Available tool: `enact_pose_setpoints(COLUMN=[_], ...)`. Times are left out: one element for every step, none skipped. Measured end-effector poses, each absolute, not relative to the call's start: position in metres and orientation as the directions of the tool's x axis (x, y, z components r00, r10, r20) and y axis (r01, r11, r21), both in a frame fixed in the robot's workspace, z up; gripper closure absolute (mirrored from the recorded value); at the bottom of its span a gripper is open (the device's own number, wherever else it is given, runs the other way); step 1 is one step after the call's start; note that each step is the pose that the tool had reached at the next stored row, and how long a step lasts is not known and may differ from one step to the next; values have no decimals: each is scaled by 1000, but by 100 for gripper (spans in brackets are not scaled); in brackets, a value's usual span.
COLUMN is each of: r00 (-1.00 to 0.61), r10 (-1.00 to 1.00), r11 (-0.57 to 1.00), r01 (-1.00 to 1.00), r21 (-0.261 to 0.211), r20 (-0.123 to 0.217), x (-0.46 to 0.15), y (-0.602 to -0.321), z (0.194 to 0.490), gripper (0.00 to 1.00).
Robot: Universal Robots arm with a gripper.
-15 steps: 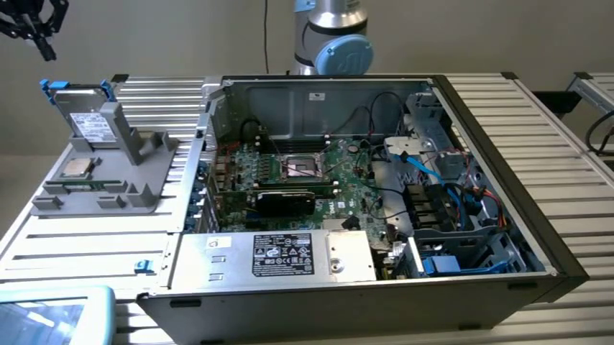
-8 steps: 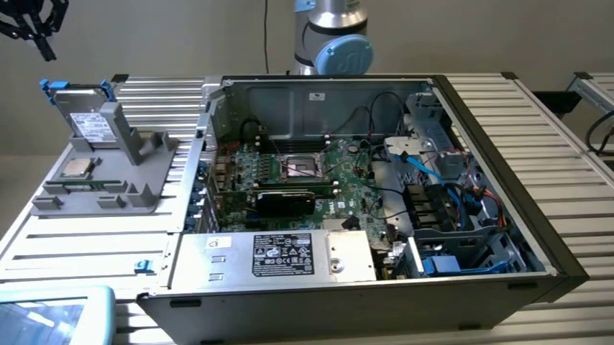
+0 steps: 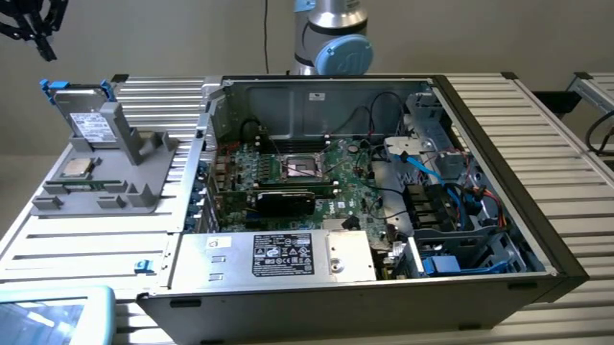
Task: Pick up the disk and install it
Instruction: 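Pick up the disk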
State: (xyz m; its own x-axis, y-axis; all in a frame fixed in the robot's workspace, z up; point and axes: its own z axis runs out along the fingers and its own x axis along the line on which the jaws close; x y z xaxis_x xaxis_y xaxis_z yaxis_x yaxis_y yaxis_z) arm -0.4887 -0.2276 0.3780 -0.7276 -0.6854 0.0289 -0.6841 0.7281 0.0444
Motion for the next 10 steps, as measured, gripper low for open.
enact_pose_setpoints(r00=[-714,-701,-688,-675,-662,-648,-634,-620,-606,-591], r10=[-699,-712,-725,-737,-749,-761,-773,-784,-795,-806], r11=[715,702,689,675,662,648,634,620,606,591], r01=[-698,-711,-723,-736,-748,-760,-772,-783,-794,-805], r21=[45,45,46,46,47,47,47,48,48,48], r20=[28,28,27,27,26,26,26,25,25,25], x=[-489,-489,-489,-489,-489,-489,-489,-489,-489,-489], y=[-228,-228,-228,-228,-228,-228,-228,-228,-228,-228], z=[378,378,378,378,378,378,378,378,378,378], gripper=[89,89,89,89,89,89,89,89,89,89])
